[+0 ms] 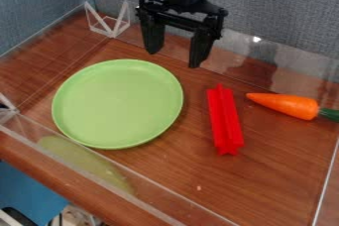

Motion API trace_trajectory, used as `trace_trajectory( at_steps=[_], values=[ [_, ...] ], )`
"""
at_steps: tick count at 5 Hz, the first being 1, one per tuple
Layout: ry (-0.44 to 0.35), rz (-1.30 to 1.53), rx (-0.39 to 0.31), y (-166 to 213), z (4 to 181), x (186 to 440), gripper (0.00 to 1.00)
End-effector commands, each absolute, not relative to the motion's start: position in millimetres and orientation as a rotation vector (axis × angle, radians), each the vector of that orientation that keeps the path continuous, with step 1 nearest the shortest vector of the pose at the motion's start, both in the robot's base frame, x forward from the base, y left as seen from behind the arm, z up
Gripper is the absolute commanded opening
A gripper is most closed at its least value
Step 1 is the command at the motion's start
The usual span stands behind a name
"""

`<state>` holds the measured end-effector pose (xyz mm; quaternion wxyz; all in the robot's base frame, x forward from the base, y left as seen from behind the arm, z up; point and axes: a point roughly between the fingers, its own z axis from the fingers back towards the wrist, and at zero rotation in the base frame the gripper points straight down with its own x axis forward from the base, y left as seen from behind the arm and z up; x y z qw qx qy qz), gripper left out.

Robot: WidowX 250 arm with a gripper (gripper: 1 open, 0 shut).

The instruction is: Put the carrot on the left side

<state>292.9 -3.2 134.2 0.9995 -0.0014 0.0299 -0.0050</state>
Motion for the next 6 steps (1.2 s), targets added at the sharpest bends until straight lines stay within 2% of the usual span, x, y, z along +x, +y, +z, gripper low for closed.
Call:
trace_trajectory(
  at_steps=[1,4,6],
  values=[
    [0.057,0.087,-0.014,-20,120.1,301,1.0],
    [-0.03,0.394,-0.117,-102,90.1,344,1.0],
    [-0.082,0.608,-0.185,-135,64.0,376,1.0]
  ],
)
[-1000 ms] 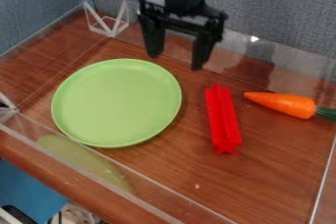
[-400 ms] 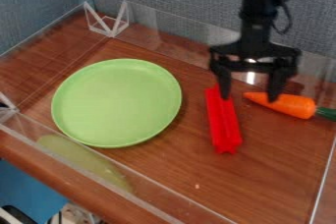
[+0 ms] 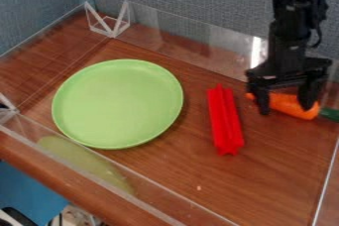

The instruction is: Put the carrot on the left side

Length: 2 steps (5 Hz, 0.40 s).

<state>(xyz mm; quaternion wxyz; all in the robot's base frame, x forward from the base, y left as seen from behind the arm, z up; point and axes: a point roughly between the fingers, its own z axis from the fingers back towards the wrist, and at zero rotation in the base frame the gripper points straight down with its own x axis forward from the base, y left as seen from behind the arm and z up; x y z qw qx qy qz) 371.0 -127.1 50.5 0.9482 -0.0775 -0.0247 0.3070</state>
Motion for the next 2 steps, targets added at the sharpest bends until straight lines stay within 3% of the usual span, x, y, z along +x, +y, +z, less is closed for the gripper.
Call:
trace_trajectory(
  at_steps=[1,2],
  values=[
    [-0.102,0.686,-0.202,-145.6,61.9,388.2,1.0],
    [-0.113,0.701,-0.203,-152.2,61.0,395.4,1.0]
  ],
)
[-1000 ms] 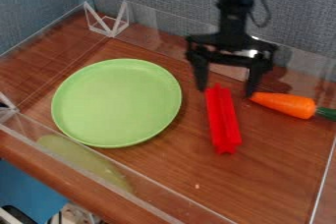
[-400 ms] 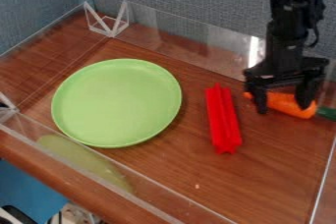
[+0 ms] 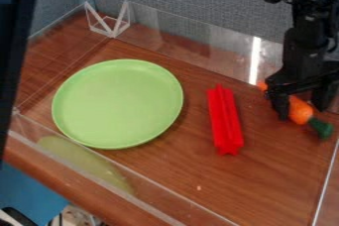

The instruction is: Put the carrot on the left side

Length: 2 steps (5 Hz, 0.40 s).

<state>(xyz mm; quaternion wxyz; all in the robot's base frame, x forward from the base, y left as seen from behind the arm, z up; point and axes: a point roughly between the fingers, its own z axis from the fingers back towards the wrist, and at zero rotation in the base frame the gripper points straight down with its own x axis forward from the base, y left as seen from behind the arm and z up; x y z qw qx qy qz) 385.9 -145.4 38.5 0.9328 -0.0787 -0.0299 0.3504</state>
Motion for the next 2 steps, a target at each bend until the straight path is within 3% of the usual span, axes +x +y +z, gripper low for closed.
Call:
trace_trajectory(
  at_steps=[1,2],
  values=[
    [-0.127,0.736,-0.204,-148.4,62.9,402.0,0.0],
    [-0.149,0.783,-0.206,-141.4,64.7,410.3,0.0]
  ],
)
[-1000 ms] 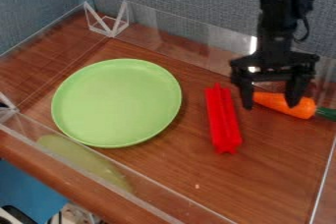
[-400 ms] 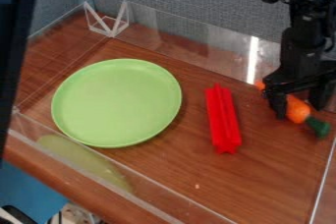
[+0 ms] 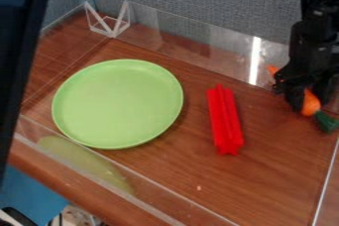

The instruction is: Put the carrot on the left side

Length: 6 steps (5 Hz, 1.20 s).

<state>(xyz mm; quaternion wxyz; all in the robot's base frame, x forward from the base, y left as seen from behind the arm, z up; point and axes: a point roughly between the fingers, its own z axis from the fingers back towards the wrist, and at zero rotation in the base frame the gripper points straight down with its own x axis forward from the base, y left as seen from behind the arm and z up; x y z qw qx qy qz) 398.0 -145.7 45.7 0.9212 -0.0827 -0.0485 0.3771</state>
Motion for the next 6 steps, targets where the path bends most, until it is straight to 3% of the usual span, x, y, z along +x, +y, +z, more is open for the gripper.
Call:
trace_trajectory(
  at_steps=[1,6],
  values=[
    [-0.173,0.848,-0.212,-132,69.1,417,0.0],
    [-0.253,0.965,-0.192,-128,58.2,425,0.0]
  ],
)
